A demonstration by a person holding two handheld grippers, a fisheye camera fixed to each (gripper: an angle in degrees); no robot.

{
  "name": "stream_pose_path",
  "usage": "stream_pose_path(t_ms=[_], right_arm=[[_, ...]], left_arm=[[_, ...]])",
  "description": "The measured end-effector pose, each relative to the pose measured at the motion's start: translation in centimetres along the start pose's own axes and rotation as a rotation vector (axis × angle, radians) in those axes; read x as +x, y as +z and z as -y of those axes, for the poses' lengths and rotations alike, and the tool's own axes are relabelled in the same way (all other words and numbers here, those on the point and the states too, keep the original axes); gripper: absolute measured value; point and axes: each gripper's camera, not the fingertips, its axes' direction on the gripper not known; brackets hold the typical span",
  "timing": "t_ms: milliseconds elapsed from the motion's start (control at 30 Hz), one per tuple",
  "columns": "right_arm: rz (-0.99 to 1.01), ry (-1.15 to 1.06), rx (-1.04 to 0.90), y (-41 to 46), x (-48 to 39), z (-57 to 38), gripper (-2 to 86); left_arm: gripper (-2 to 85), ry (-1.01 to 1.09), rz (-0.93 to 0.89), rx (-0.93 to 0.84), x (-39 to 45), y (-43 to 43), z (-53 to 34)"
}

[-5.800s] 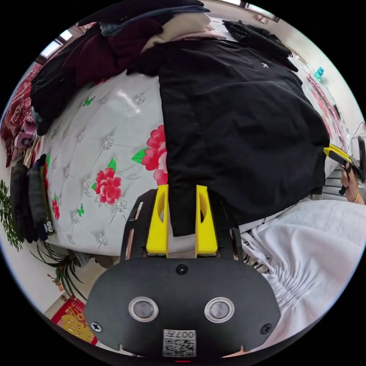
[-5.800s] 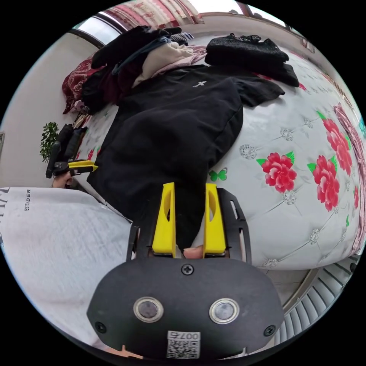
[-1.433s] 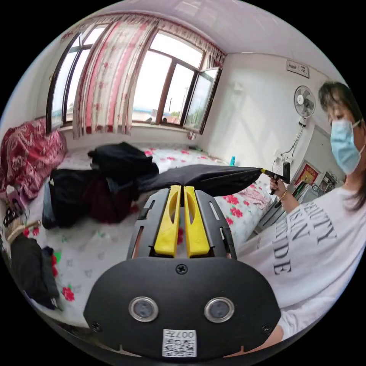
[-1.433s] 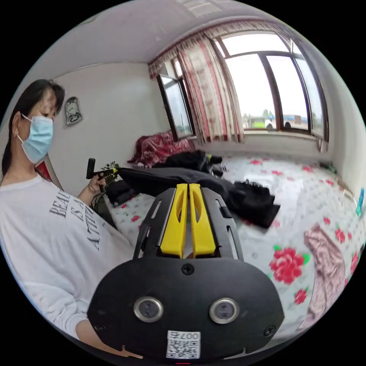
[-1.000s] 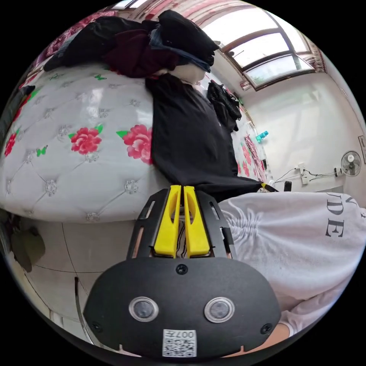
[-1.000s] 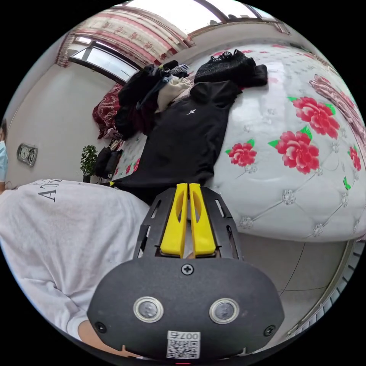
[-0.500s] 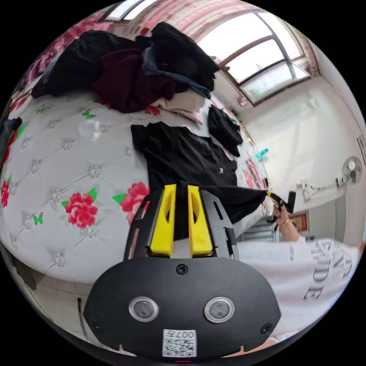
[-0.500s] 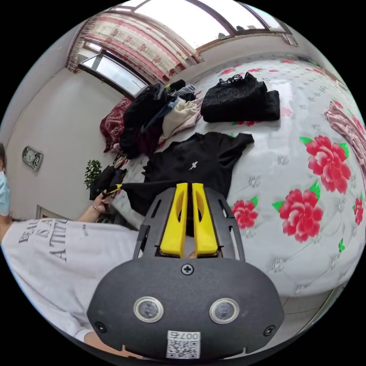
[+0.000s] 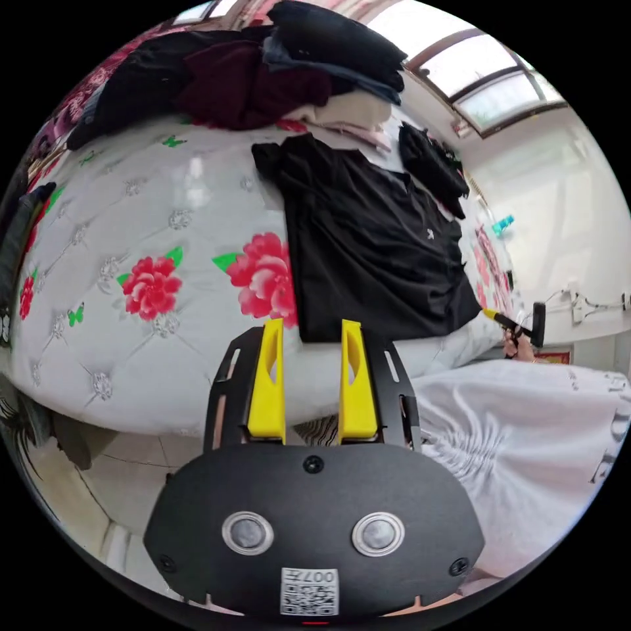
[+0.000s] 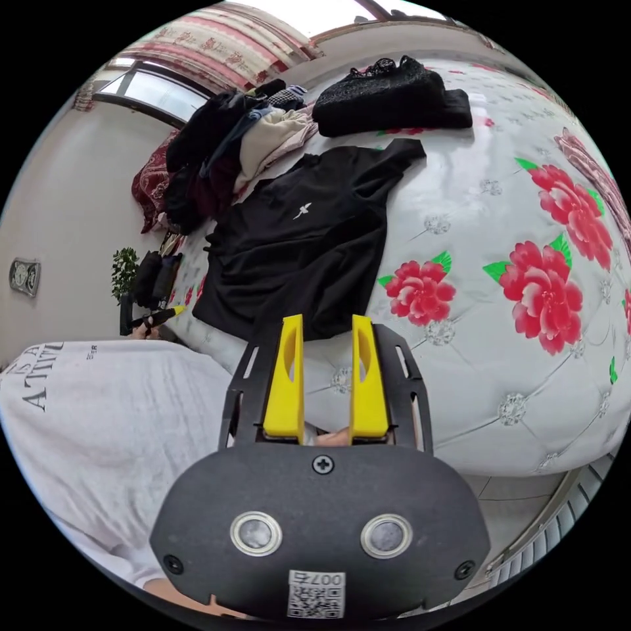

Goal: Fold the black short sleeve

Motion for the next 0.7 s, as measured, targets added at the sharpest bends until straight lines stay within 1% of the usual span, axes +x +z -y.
stream_pose_path(t_ms=[133,200,267,300,367,400,433,500,533,567,600,667,700], right_arm=[[-0.045,-0.041,-0.022,1.3,-0.8,0.6,3.8],[-0.056,-0.053,-0.07,2.2,-0.8,1.4,2.3],[-0.081,-0.085,-0.101,1.9,-1.2,2.0,0.9],[-0.084,-0.099,-0.096,1.3,-1.4,2.0,0.6],[-0.063,-0.156,-0.026,-2.4,-2.1,1.4,0.2],[-0.049,-0.164,-0.002,-3.6,-2.2,1.1,0.1],[-0.001,-0.171,0.045,-5.8,-1.9,0.3,0.0],[0.068,-0.147,0.077,-7.8,-0.8,-1.1,-0.1],[0.088,-0.117,0.045,-7.7,0.1,-1.9,-0.1],[0.118,-0.088,-0.007,-7.6,0.7,-2.4,-0.1],[0.138,-0.082,-0.002,-8.2,0.7,-2.5,-0.1],[0.233,-0.125,0.202,-13.0,-0.6,-3.2,-0.2],[0.246,-0.133,0.228,-13.9,-0.8,-3.1,-0.2]], left_arm=[[8.9,0.06,0.064,-0.059,2.0,2.6,1.2],[2.5,0.06,0.109,-0.154,2.0,5.0,2.5],[0.0,0.073,0.094,-0.168,1.9,4.7,3.0],[-0.5,0.083,0.073,-0.17,1.7,3.7,3.1],[-0.8,0.091,0.057,-0.141,1.3,0.9,2.8],[-0.9,0.08,0.026,-0.102,0.7,-1.4,2.2],[-0.9,0.071,0.001,-0.08,0.3,-2.5,1.8],[-0.9,0.003,-0.13,-0.015,-2.1,-6.0,0.1],[-1.0,-0.02,-0.174,-0.011,-2.8,-6.6,-0.3],[-1.0,-0.062,-0.265,0.008,-3.7,-8.1,-0.9],[-1.0,-0.061,-0.331,0.058,-3.8,-10.6,-1.2],[-1.0,-0.012,-0.358,0.111,-2.7,-14.7,-0.9],[-1.0,0.017,-0.344,0.126,-2.0,-17.3,-0.3]])
